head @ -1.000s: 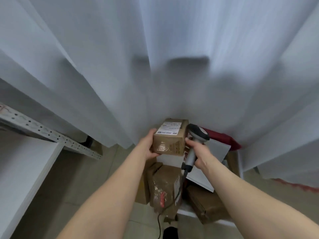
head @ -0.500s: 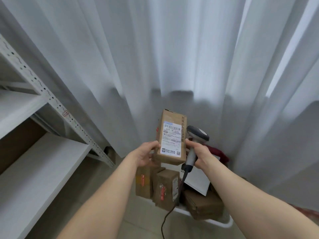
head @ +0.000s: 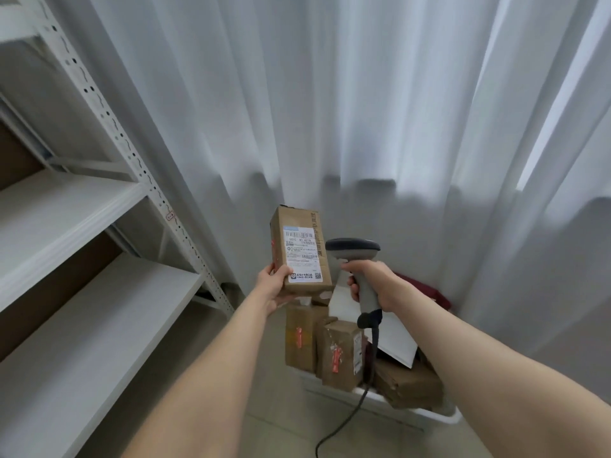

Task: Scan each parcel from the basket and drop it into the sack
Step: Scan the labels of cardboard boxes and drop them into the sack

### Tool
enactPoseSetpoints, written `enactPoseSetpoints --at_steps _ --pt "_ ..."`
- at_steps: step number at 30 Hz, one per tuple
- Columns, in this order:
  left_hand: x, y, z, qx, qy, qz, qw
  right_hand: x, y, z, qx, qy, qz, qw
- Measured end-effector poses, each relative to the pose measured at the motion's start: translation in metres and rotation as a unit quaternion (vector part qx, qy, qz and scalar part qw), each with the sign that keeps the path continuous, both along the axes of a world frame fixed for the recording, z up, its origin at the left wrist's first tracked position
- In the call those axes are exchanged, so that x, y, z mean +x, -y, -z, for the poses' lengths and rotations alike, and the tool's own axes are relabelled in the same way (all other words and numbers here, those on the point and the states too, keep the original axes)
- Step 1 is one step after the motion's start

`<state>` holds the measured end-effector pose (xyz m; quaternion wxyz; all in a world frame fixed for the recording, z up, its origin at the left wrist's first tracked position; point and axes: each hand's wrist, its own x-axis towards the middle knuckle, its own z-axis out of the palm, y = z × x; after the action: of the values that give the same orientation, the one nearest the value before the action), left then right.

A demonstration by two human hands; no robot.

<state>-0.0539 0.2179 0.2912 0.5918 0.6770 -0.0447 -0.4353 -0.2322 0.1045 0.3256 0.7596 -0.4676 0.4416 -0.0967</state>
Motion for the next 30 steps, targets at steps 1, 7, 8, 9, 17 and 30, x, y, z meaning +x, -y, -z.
enactPoseSetpoints --at_steps 1,7,8,9,17,30 --pt "0.005 -0.007 0.0 -0.003 0.003 -0.008 1.0 0.005 -0.009 -0.004 -0.017 -0.006 -0.018 1.0" --pt "0.031 -0.049 -0.003 -0.015 0.003 -0.036 0.999 0.03 -0.051 -0.018 -0.057 -0.007 -0.038 0.998" --pt "0.033 -0.056 -0.003 -0.017 0.003 -0.04 0.999 0.034 -0.056 -0.021 -0.061 -0.008 -0.041 0.997" --pt "0.036 -0.061 -0.004 -0.019 0.003 -0.045 0.999 0.037 -0.061 -0.024 -0.067 -0.01 -0.046 0.997" --pt "0.049 -0.087 -0.006 -0.031 0.011 -0.07 0.997 0.057 -0.1 -0.035 -0.084 -0.023 -0.072 0.994" --pt "0.057 -0.102 -0.001 -0.029 0.009 -0.081 0.996 0.067 -0.121 -0.058 -0.104 -0.049 -0.096 0.989"
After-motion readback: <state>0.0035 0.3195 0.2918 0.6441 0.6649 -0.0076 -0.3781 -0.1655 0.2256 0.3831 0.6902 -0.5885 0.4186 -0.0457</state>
